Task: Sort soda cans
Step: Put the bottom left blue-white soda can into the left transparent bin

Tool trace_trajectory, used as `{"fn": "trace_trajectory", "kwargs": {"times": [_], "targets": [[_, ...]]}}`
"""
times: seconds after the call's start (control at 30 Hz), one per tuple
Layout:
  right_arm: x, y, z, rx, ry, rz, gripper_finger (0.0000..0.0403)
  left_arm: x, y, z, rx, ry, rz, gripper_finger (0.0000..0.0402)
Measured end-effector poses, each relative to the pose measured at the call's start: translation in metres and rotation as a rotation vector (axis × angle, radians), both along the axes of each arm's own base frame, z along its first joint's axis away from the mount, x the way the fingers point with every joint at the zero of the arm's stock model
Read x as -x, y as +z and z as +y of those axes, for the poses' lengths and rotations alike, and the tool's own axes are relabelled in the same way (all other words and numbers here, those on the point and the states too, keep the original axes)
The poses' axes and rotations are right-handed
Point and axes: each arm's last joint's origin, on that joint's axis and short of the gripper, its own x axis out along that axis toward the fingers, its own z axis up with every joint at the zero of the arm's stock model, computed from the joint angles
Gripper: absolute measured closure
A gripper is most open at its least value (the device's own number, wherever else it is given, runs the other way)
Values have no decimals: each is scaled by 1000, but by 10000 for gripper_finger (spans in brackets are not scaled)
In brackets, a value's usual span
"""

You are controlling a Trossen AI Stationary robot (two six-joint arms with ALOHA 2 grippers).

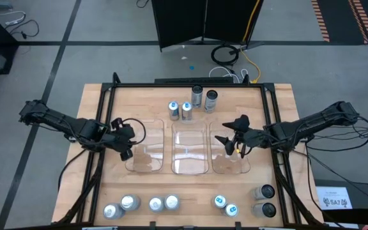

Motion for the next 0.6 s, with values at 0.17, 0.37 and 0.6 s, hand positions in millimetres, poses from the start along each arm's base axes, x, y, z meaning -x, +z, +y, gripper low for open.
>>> {"fn": "trace_trajectory", "kwargs": {"times": [0.17,0.37,0.6], "targets": [[-7,-10,2,4,-6,47,42,0,0,0,-1,0,0,257],[-17,-28,6,24,-4,129,41,0,0,0,-4,1,0,257],[-26,-45,10,5,51,218,41,-3,1,-1,36,63,-49,257]]}}
